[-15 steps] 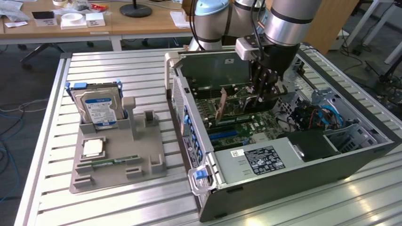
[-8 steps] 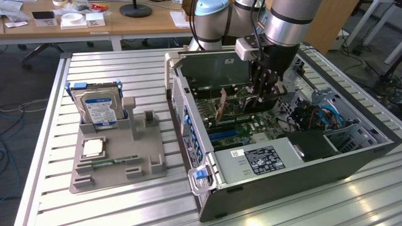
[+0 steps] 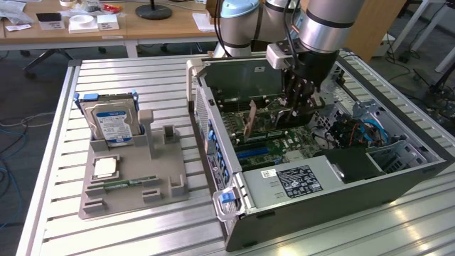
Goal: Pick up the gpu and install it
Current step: 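Insert the gpu into the slot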
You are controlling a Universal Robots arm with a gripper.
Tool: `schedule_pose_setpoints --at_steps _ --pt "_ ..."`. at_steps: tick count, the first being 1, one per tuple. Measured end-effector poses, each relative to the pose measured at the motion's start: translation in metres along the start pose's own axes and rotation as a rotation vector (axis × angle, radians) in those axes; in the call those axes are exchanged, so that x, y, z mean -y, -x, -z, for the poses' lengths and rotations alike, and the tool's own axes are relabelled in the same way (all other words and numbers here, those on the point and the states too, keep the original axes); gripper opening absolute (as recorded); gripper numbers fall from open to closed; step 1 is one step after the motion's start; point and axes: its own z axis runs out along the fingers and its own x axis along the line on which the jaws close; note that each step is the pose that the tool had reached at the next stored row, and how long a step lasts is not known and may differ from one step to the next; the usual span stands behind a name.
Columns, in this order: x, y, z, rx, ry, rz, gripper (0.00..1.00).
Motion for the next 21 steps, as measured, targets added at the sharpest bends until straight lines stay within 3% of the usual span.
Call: schedule_pose_setpoints --at_steps 9,21 --pt "-0.0014 -0.004 -0.0018 -0.0001 0.0000 0.000 0.27" --pt "-0.0132 -0.005 -0.0099 -0.0003 0.0001 0.000 0.27"
